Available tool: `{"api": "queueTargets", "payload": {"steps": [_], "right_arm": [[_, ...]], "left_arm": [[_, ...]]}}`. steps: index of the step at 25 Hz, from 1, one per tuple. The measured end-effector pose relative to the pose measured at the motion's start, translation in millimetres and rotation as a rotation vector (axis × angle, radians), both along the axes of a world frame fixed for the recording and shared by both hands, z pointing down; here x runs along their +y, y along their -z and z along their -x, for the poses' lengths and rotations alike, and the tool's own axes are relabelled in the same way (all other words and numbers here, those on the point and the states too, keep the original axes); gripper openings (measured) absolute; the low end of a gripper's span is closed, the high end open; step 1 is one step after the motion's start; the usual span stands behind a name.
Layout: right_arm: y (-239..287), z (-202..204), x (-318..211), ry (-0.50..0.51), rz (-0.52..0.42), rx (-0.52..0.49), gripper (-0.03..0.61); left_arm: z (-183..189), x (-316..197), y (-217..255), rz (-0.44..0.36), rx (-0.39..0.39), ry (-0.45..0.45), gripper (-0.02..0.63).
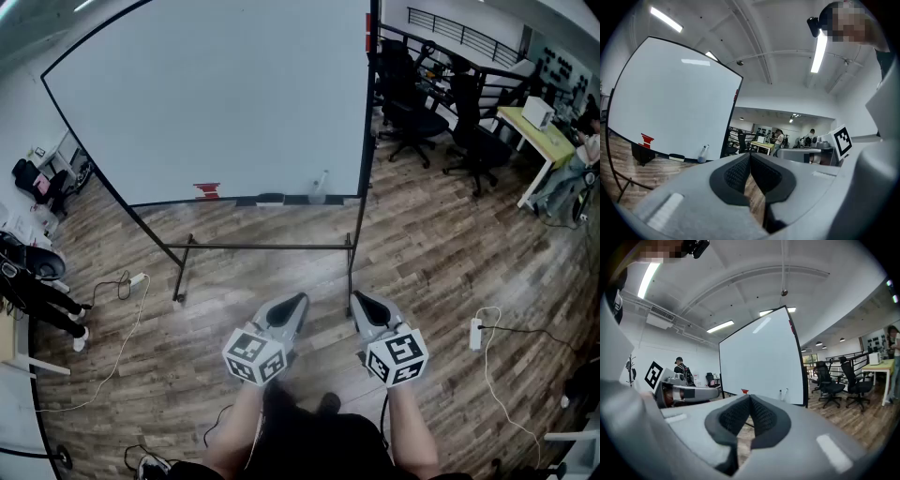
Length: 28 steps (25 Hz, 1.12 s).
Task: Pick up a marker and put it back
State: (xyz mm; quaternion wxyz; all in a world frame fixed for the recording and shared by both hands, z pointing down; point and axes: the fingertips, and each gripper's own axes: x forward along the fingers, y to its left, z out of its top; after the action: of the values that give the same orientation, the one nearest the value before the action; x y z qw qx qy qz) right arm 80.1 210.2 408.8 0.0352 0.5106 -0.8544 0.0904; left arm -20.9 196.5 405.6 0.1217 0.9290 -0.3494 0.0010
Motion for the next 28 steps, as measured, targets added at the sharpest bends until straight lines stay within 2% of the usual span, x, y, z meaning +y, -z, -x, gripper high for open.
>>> {"api": "queueTargets", "payload": {"steps": [11,16,18,28], "right_arm": [[-12.7,-0.2,25.2,0.005,0.006,0.013,0.003],[-15.8,6.3,23.2,0.005,0.006,-0.062,0.003],[-19.0,10.7,20.3,0.011,0.015,-0.063,0.003],[-24.2,27.4,-40.8,-0.046,0.051,-0.033,0.003]], "left_arm": [[7.0,23.5,-4.7,0.012,-0.001,0.021,0.009],[12.0,23.4,-13.2,0.028,-0.009,0.017,0.011],[16.4,21.8,-16.7,0.035,-0.010,0.018,0.009],[50.6,-44.5,-18.2,0.040,0.034,0.019,0.011]]}}
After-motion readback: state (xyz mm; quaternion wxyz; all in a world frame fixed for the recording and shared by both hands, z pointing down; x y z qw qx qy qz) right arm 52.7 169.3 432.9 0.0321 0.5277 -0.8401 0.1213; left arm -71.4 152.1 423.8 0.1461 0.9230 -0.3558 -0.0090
